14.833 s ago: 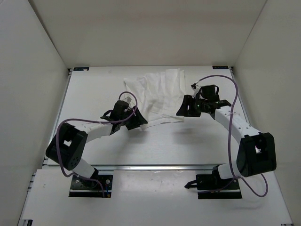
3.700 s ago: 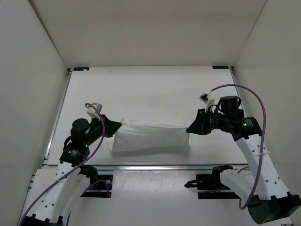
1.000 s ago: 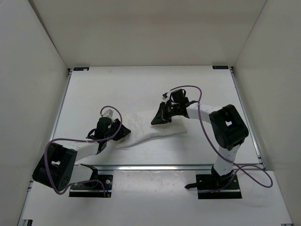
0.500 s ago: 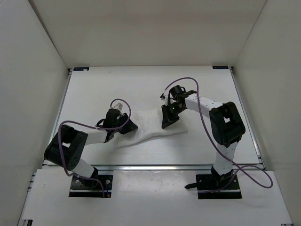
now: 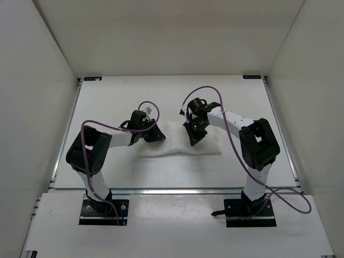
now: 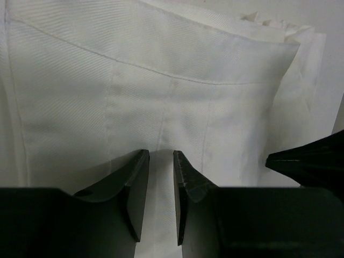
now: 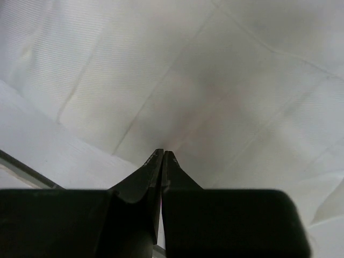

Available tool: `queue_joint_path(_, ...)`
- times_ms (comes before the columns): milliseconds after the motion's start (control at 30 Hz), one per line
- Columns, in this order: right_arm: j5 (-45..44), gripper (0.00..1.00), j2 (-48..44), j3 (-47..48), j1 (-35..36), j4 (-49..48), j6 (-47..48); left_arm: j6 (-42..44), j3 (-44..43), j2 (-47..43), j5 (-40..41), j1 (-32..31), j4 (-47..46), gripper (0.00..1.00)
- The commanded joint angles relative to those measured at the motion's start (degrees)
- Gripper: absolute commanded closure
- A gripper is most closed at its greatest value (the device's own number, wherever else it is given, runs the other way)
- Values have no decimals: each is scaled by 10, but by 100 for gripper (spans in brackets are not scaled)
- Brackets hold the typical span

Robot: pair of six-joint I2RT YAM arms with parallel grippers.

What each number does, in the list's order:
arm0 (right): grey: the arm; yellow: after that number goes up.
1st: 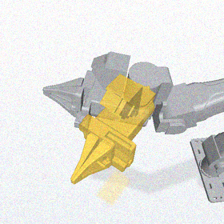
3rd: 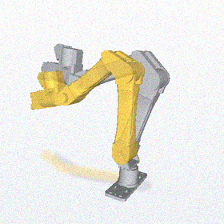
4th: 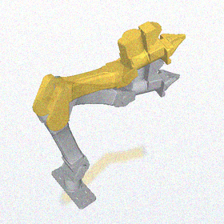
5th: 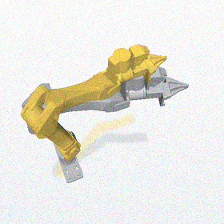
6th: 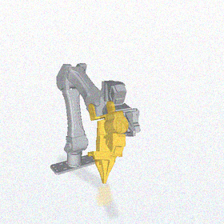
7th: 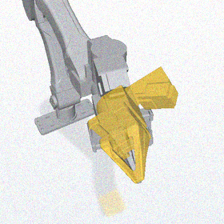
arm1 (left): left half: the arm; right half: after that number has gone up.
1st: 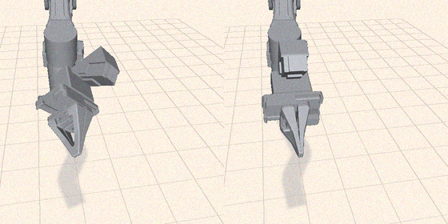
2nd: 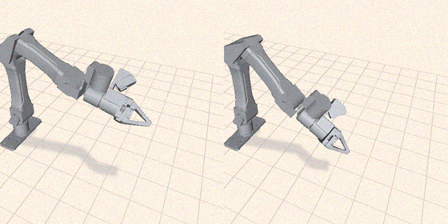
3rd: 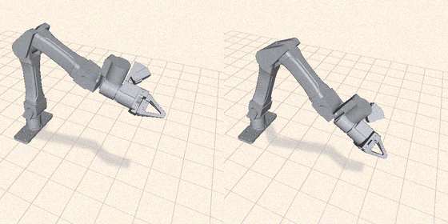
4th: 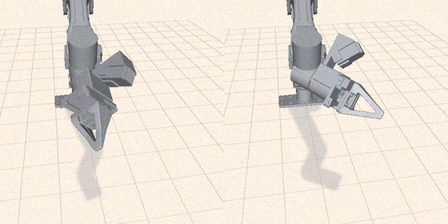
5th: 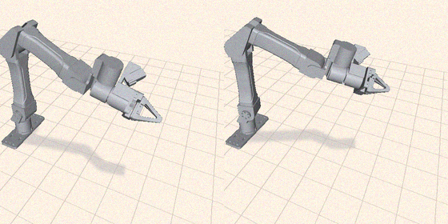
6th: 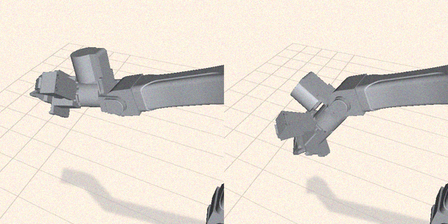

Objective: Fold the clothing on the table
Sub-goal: Fold the skirt

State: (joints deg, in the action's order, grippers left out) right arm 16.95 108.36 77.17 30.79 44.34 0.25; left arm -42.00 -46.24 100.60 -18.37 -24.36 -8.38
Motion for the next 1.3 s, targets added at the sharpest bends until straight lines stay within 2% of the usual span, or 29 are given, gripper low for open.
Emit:
queue_joint_path(0, -32, 100, -67, 40, 16, 8, 5, 21, -18, 7, -30, -3, 31, 64)
queue_joint_path(200, 16, 100, -51, 54, 39, -7, 0, 21, -17, 11, -37, -2, 30, 65)
queue_joint_path(467, 16, 100, 100, 143, 79, 101, -16, 15, -12, 6, -38, 1, 22, 64)
queue_joint_path(667, 14, 100, 75, 156, 71, 97, -33, 13, -3, 0, -48, 5, 5, 64)
queue_joint_path(833, -17, 100, -25, 127, 69, 47, -50, -16, 24, -33, -63, 24, -42, 64)
queue_joint_path(933, -23, 100, -136, 66, 49, -8, -84, -17, 19, -61, -76, 27, -33, 64)
queue_joint_path(1033, 44, 97, -253, -52, -21, -94, -147, -12, 22, -109, -68, 24, -9, 59)
queue_joint_path(1133, 152, 88, -363, -239, -167, -219, -260, -11, 61, -171, -51, 37, 0, 49)
queue_joint_path(1167, 170, 87, -382, -260, -191, -230, -269, -12, 81, -200, -51, 46, 5, 49)
queue_joint_path(1233, 170, 75, -436, -312, -243, -229, -281, -7, 111, -238, -51, 59, 16, 47)
queue_joint_path(1267, 165, 73, -442, -335, -271, -225, -283, -3, 130, -262, -47, 65, 29, 46)
